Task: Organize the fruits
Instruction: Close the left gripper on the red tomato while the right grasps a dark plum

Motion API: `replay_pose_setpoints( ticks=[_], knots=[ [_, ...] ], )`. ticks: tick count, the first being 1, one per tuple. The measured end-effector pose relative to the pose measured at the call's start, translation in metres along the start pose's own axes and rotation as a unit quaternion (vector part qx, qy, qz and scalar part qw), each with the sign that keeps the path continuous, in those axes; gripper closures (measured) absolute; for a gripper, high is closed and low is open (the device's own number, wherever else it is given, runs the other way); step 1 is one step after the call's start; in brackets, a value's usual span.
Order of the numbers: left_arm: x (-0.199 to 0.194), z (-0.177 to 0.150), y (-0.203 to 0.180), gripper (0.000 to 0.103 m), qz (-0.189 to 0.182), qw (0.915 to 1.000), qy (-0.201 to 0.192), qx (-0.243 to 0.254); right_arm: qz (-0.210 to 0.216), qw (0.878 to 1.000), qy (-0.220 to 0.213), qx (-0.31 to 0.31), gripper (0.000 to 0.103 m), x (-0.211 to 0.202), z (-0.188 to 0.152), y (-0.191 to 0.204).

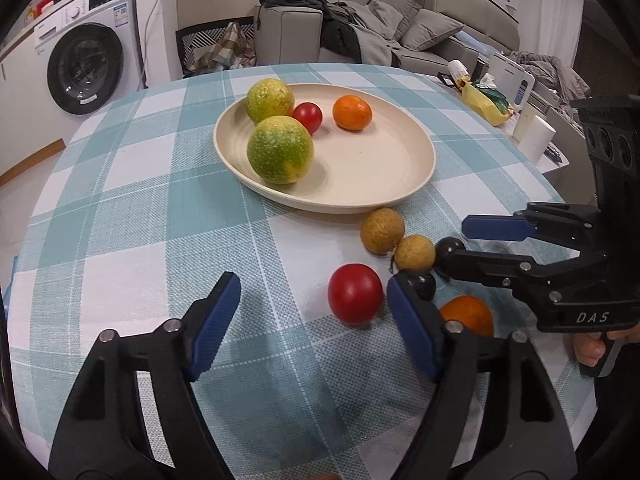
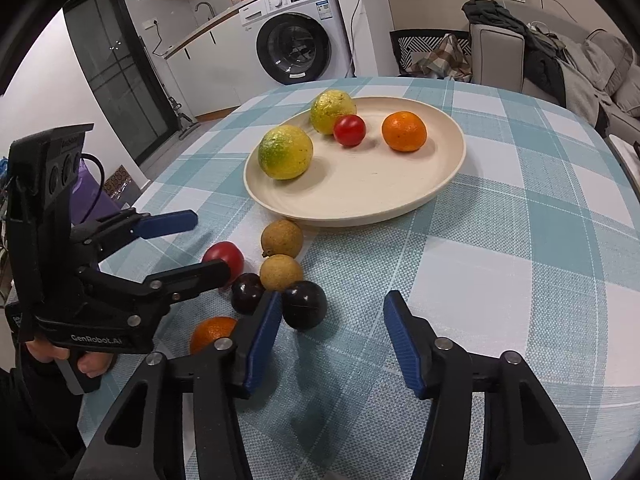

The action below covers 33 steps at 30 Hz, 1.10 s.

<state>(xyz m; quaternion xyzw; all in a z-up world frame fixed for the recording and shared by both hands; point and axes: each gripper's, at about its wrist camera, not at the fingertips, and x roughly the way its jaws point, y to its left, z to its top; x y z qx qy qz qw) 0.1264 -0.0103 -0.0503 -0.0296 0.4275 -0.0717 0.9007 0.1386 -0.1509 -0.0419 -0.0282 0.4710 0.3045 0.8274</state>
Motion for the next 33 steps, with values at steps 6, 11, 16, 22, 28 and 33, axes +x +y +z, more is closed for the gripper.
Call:
replay_pose_setpoints(
  ticks=[6, 11, 16, 22, 28, 33],
  knots=[
    [0.003, -0.002, -0.002, 0.048, -0.020, 0.9998, 0.007, 0.002, 0.013, 1.000, -0.001, 0.008, 0.053, -0.001, 0.000, -0.001],
    [0.005, -0.003, -0.006, 0.062, -0.026, 0.9996, 0.010, 0.011, 0.014, 1.000, -0.001, 0.004, 0.054, -0.001, 0.000, 0.001],
    [0.005, -0.003, -0.007, 0.073, -0.038, 0.9992, 0.009, 0.012, 0.015, 1.000, 0.001, -0.001, 0.058, 0.000, -0.001, 0.005],
    [0.003, -0.003, -0.005, 0.077, -0.040, 0.9991, 0.006, 0.009, 0.018, 1.000, 0.006, -0.007, 0.063, 0.002, -0.002, 0.008],
    [0.003, -0.003, -0.004, 0.078, -0.041, 0.9991, 0.004, 0.009, 0.020, 1.000, 0.010, -0.009, 0.072, 0.005, -0.003, 0.011],
    [0.002, -0.003, -0.003, 0.078, -0.041, 0.9991, 0.001, 0.007, 0.018, 1.000, 0.010, -0.018, 0.077, 0.005, -0.003, 0.013]
  ],
)
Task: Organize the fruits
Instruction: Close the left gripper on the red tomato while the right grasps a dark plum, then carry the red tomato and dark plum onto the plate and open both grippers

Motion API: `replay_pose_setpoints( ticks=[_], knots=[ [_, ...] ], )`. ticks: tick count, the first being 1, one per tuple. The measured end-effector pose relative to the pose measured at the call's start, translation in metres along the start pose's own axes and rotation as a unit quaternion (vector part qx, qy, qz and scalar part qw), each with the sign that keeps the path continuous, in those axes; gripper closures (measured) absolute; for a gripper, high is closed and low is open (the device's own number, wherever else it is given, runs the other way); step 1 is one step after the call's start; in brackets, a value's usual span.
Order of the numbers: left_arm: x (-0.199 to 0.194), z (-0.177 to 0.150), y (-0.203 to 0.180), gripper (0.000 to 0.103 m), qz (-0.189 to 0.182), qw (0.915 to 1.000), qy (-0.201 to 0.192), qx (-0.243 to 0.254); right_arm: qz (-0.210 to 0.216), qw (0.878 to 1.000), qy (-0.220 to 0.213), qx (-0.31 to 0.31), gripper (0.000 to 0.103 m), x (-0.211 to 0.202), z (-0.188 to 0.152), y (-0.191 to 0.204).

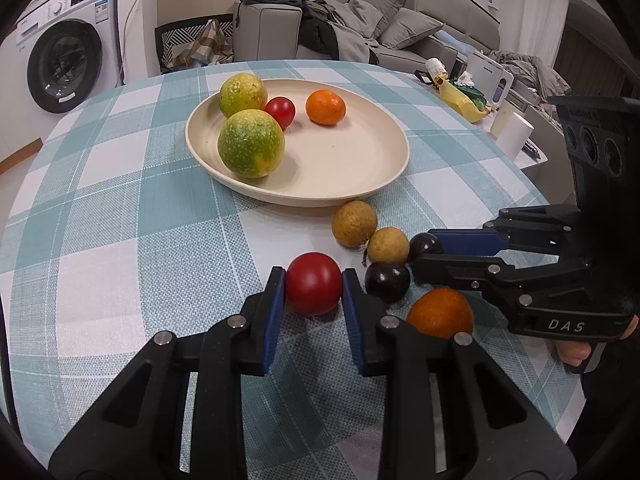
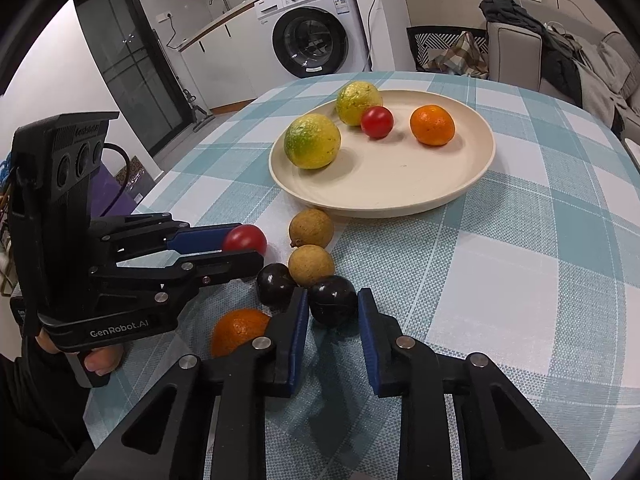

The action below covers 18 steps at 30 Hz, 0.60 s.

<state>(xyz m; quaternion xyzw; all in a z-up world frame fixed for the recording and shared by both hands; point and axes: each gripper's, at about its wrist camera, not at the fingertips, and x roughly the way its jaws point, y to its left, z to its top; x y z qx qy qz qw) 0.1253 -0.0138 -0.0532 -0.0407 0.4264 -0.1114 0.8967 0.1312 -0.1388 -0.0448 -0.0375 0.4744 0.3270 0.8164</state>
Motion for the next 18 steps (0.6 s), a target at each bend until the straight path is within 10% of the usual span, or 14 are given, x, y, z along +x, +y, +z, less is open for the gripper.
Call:
replay_pose_setpoints(
  ticks=[18],
  knots=[
    [-0.014, 0.003, 0.002, 0.078, -0.004, 0.9993, -0.035, -0.007, -0.024, 0.999, -0.027, 0.001, 0.078, -0.011, 0.004, -0.002]
  ],
)
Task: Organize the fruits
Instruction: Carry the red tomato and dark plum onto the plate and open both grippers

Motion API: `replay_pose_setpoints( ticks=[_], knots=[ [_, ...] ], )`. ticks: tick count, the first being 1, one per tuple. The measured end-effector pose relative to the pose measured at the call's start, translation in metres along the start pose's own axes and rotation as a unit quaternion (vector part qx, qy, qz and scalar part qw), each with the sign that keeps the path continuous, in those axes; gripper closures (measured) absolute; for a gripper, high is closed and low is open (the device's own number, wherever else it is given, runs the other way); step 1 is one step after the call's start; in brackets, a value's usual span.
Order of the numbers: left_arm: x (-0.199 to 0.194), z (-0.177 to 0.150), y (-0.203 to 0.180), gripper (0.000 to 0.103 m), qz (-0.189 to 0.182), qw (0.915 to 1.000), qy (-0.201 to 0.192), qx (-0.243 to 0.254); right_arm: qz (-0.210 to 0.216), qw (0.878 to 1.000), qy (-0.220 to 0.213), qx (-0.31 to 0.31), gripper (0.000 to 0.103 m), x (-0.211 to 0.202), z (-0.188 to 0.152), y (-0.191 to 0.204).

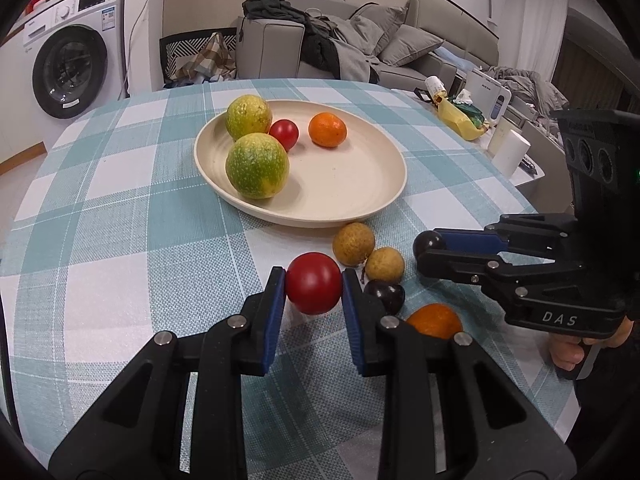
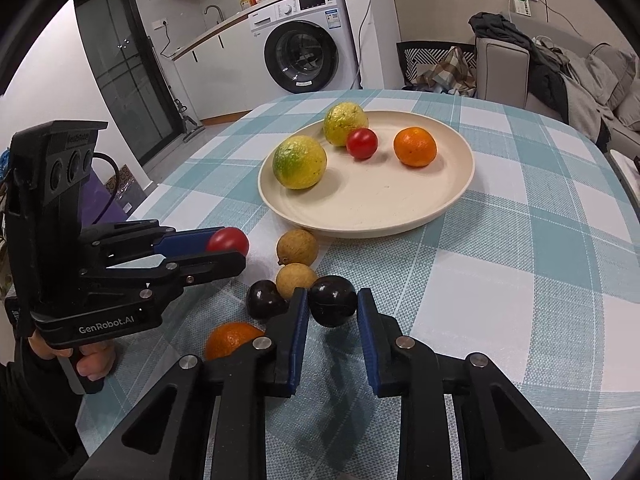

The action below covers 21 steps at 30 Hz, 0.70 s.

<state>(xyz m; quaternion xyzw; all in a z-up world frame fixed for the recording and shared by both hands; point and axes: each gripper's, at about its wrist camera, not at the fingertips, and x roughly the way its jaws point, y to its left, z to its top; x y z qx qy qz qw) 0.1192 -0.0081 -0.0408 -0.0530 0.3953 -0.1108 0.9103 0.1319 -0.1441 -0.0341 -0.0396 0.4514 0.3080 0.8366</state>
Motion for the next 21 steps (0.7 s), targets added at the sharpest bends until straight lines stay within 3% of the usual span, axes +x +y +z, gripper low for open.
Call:
replay_pose_setpoints(
  ticks=[10, 21],
  knots=[
    [-0.010, 0.002, -0.004, 0.078, 0.001, 0.9997, -0.024, 0.003, -0.006, 1.000, -0.013, 0.000, 0.078, -0.003, 0.001, 0.000],
    [-0.016, 0.007, -0.008, 0.078, 0.039, 0.9980, -0.049, 0.004, -0.014, 0.999, -0.040, 0.018, 0.078, -0.011, 0.005, -0.008]
  ],
)
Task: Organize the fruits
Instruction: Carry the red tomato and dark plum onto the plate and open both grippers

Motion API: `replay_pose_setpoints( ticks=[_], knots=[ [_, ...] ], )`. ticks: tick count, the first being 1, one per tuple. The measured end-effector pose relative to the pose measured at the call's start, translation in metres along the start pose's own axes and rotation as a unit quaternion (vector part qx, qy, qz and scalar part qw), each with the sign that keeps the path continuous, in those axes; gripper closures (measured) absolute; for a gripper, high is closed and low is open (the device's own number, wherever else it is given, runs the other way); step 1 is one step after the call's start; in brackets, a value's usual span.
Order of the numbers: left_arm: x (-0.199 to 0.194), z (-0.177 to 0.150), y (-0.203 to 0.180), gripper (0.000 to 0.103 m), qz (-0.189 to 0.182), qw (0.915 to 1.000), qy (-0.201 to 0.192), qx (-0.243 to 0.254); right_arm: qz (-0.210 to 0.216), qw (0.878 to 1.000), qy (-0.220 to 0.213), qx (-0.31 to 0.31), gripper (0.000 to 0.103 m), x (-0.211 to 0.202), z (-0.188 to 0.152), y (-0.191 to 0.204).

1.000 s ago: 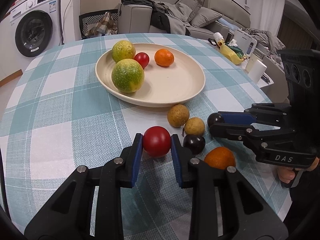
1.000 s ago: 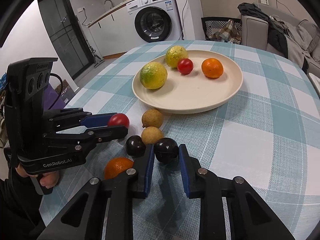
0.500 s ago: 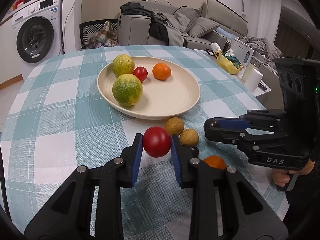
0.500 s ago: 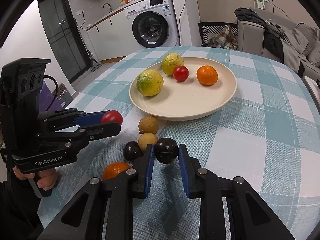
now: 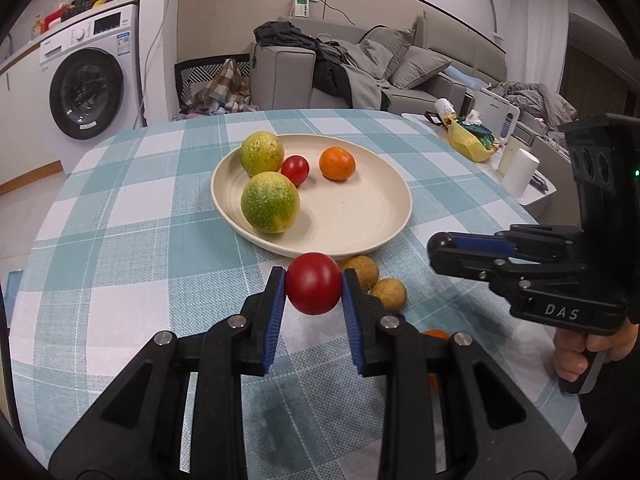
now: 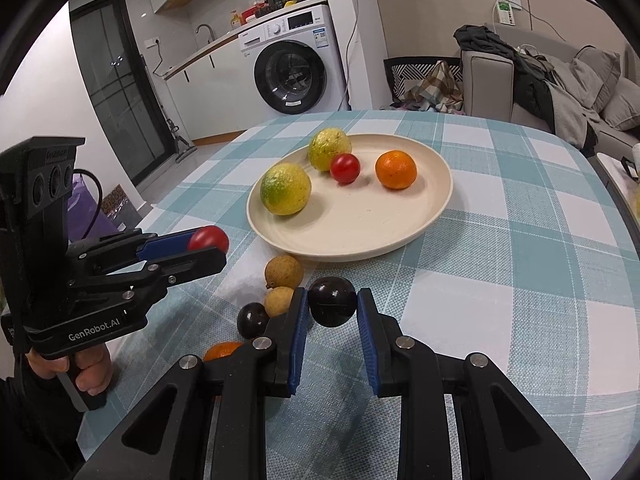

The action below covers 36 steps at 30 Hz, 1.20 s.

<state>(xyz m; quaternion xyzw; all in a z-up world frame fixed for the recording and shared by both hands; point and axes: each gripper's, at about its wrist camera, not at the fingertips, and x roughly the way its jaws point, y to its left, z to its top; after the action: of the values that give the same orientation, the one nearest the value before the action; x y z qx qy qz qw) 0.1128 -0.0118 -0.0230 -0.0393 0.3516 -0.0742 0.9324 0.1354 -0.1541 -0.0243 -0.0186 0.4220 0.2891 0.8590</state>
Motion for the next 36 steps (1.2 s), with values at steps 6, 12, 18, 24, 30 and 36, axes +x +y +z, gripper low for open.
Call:
replay_pose_setpoints(
  ticks=[6, 12, 18, 24, 30, 36],
  knots=[
    [-0.001, 0.003, 0.000, 0.078, 0.022, 0.9997, -0.007, 0.005, -0.005, 1.000, -0.020, 0.015, 0.078, -0.008, 0.003, -0.006],
    [-0.002, 0.007, -0.004, 0.078, 0.029, 0.9994, -0.014, 0.011, -0.007, 0.999, -0.036, 0.023, 0.078, -0.015, 0.007, -0.008],
    [-0.003, 0.013, -0.011, 0.078, 0.031, 0.9991, -0.022, 0.019, -0.005, 0.998, -0.052, 0.028, 0.078, -0.021, 0.014, -0.009],
    [-0.001, 0.021, -0.016, 0.078, 0.029, 0.9990, -0.027, 0.022, -0.007, 0.998, -0.061, 0.030, 0.078, -0.022, 0.024, -0.006],
    [0.005, 0.031, -0.018, 0.078, 0.025, 0.9991, -0.028, 0.020, -0.008, 0.997, -0.066, 0.036, 0.078, -0.019, 0.034, -0.005],
    [0.014, 0.043, -0.020, 0.078, 0.018, 0.9991, -0.033, 0.018, -0.010, 0.996, -0.071, 0.049, 0.078, -0.015, 0.039, -0.011]
  ],
)
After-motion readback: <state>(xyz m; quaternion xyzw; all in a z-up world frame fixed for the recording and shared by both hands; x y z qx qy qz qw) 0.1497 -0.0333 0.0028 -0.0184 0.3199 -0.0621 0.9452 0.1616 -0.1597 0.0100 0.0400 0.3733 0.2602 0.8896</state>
